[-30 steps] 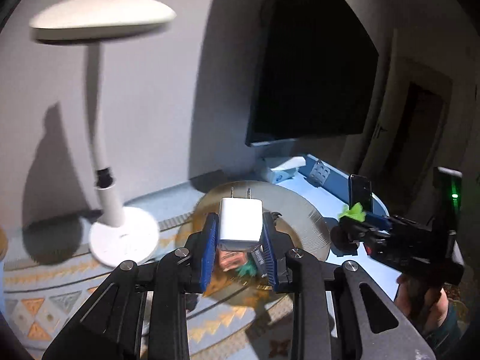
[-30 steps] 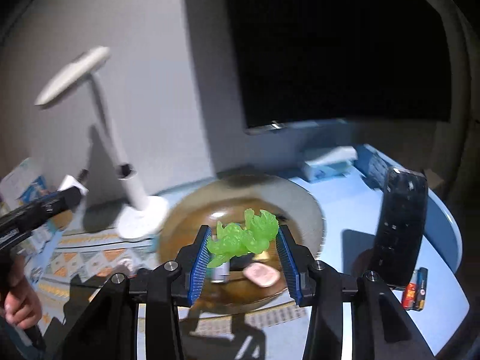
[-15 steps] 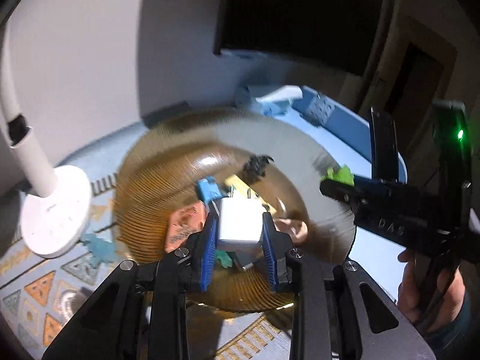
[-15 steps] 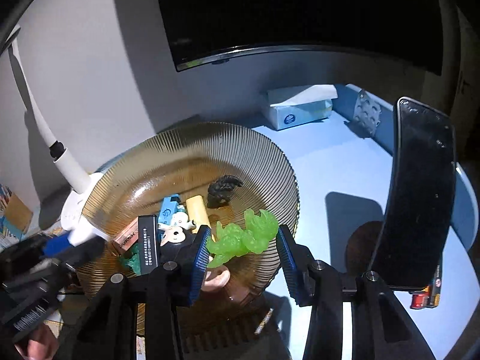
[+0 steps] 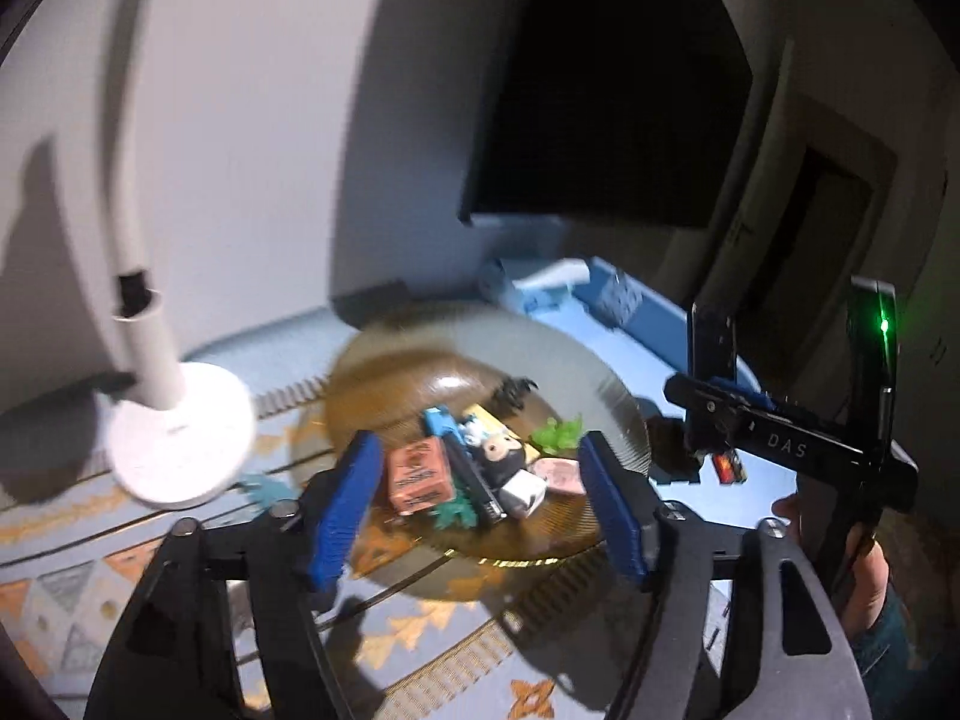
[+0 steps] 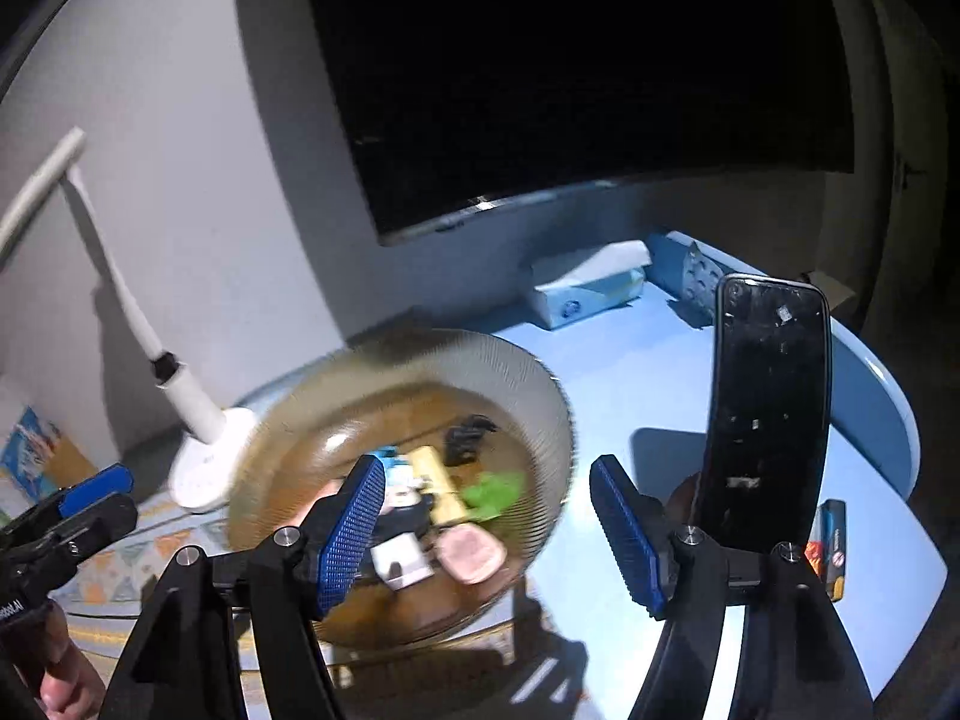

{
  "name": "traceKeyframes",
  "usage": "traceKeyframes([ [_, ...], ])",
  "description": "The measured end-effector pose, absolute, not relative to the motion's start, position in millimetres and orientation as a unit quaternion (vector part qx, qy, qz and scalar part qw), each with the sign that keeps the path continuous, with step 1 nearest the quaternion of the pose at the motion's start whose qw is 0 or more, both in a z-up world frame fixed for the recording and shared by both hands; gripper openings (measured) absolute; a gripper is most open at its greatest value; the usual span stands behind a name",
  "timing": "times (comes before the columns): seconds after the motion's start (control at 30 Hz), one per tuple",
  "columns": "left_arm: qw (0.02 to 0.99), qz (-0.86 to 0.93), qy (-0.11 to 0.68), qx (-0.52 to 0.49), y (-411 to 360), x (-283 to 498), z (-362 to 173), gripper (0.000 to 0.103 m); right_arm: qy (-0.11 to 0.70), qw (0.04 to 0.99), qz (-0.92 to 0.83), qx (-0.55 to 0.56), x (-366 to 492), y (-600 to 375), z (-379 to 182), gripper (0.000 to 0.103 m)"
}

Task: Organize rigid objects
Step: 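Move both open tools back toward the clear gear container and red figurine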

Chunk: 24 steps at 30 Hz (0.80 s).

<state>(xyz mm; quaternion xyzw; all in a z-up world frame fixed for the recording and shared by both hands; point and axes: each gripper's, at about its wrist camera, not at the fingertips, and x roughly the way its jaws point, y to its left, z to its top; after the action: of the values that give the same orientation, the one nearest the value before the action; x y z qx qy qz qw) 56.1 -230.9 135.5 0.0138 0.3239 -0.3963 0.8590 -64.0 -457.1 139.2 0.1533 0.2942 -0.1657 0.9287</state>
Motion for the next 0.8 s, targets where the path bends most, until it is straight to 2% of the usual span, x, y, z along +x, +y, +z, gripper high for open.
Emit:
traceKeyframes([
  [0.17, 0.881, -0.378, 0.283, 0.014, -183, 27, 162, 0.071, 0.286, 0.938, -0.138, 0.14, -77, -422, 160, 0.07],
  [0.3, 0.898, -0.361, 0.252, 0.012, -145, -1, 178, 0.071, 0.279, 0.947, -0.115, 0.108, -90, -382, 170, 0.079],
  [0.4, 0.905, -0.344, 0.251, 0.001, -117, -13, 176, 0.071, 0.282, 0.951, -0.084, 0.099, -97, -356, 167, 0.08],
  [0.6, 0.911, -0.299, 0.284, -0.016, -69, -13, 145, 0.071, 0.298, 0.951, -0.031, 0.073, -103, -301, 136, 0.08],
  [0.8, 0.905, -0.241, 0.349, 0.01, -48, 5, 78, 0.071, 0.348, 0.934, 0.005, 0.079, -88, -270, 73, 0.08],
])
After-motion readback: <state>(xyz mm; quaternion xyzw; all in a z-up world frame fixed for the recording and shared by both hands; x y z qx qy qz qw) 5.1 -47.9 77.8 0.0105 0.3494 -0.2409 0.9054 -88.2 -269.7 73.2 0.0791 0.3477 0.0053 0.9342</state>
